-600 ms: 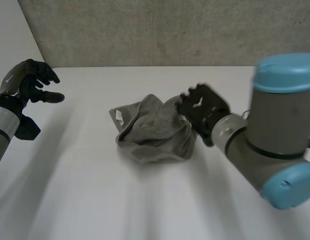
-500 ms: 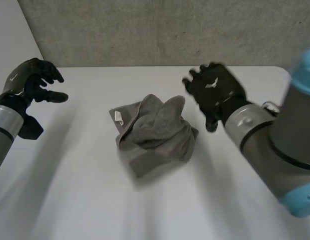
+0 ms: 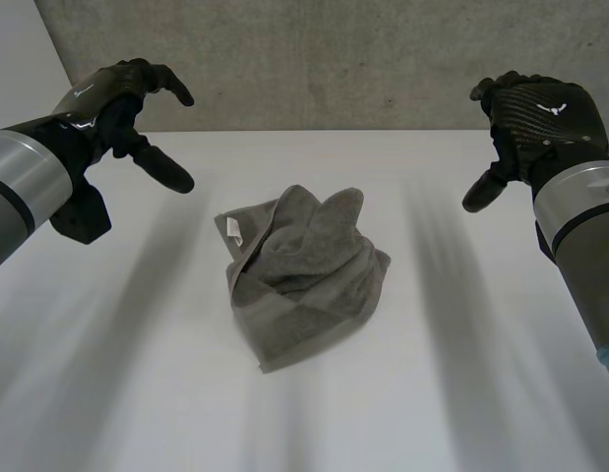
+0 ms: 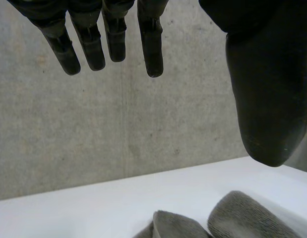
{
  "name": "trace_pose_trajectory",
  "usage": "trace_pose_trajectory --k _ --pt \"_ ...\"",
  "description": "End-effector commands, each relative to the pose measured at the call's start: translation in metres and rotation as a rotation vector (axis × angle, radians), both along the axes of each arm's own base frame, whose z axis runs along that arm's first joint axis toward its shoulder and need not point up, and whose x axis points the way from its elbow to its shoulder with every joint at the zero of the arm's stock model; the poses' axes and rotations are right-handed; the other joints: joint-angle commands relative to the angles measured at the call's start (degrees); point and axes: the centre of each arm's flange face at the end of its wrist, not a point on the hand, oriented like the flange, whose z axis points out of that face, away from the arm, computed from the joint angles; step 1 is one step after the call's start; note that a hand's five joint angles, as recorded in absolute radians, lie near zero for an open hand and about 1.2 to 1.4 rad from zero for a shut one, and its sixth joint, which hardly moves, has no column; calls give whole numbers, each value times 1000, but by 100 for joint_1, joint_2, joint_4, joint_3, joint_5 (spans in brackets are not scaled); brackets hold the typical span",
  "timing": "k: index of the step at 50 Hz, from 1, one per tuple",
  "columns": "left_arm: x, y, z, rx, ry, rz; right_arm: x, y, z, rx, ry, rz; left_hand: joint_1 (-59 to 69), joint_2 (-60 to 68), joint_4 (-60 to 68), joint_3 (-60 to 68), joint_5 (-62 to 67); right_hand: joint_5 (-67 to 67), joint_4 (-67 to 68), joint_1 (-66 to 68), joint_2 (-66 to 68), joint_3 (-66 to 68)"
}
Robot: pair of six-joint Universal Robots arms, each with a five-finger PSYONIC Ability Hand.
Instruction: Fold the towel.
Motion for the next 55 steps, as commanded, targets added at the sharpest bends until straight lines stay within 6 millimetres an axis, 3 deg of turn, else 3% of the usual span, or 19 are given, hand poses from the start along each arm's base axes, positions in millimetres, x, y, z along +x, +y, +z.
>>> trace_pose_trajectory --k 1,24,34,37,42,43,44,46,47,49,51,55 --pt "-1 6 5 29 -7 -1 -4 -3 0 16 12 -13 -509 -506 -523 -504 -294 -339 -487 -311 -412 -404" --pt "-1 7 4 30 -17 15 -5 -4 1 13 10 -9 -492 -489 -506 -487 -278 -339 -487 -311 -412 -404" --pt "-5 5 -2 -8 -78 -7 2 2 -7 32 41 36 -475 -472 -490 -470 -261 -339 -487 -311 -412 -404" --pt "-11 -2 -12 -26 -113 -24 5 5 -10 48 52 67 -459 -455 -473 -454 -244 -339 -487 -311 -412 -404" --pt "-22 -13 -35 -50 -199 -86 39 45 -38 187 127 350 -459 -455 -473 -454 -244 -339 -487 -311 -412 -404" --pt "-27 -18 -47 -57 -245 -125 50 58 -48 229 154 431 -459 -455 -473 -454 -244 -339 -487 -311 -412 -404" --pt "-27 -18 -48 -57 -246 -126 50 58 -48 229 154 432 -459 -455 -473 -454 -244 -339 -487 -311 -412 -404" --pt "-29 -30 -76 -50 -340 -186 70 89 -68 292 228 596 -425 -422 -439 -420 -211 -339 -487 -311 -412 -404" --pt "-29 -30 -76 -50 -340 -186 71 89 -68 292 228 597 -425 -422 -439 -420 -210 -339 -487 -311 -412 -404" --pt "-31 -34 -87 -46 -371 -207 86 111 -82 295 287 696 -408 -405 -422 -403 -194 -339 -487 -311 -412 -404" --pt "-35 -43 -106 -53 -429 -240 93 117 -90 297 311 723 -408 -405 -422 -403 -194 -339 -487 -311 -412 -404" --pt "-37 -50 -121 -61 -478 -265 108 120 -107 289 328 752 -425 -422 -439 -420 -210 -339 -487 -311 -412 -404"
